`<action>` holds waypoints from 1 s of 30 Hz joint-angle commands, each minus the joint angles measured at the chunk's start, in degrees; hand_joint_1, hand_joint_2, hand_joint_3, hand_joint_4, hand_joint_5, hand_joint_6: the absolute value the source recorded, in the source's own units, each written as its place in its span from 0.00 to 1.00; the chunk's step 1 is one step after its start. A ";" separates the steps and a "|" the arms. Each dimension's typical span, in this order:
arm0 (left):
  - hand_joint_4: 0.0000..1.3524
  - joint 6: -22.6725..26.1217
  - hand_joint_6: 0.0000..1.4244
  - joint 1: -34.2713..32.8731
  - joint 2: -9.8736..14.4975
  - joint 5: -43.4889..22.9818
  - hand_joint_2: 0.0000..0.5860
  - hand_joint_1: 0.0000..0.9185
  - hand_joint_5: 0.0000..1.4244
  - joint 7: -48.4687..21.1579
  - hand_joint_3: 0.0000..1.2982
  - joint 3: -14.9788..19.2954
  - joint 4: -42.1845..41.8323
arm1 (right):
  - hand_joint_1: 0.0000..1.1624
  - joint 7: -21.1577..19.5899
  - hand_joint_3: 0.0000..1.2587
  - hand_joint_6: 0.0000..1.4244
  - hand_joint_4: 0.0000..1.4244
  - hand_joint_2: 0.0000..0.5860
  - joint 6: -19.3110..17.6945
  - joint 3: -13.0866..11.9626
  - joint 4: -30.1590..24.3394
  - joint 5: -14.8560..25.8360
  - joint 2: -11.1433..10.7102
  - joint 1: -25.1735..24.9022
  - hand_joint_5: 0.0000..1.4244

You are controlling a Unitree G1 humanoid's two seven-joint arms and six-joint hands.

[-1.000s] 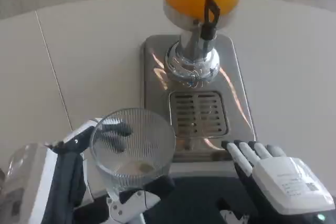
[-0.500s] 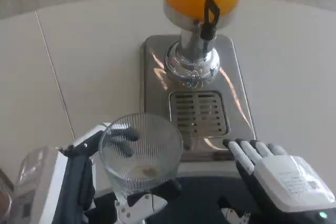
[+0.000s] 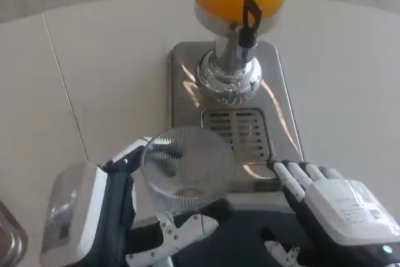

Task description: Grasp the cup under the faucet to collect the drink, then remove the cup.

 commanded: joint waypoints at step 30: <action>0.87 10.72 1.00 -30.17 -5.76 3.15 0.20 0.50 1.00 12.38 0.77 -9.71 30.07 | 0.28 11.26 0.00 0.00 0.00 0.81 0.65 -8.74 -9.56 8.87 -5.86 0.82 0.00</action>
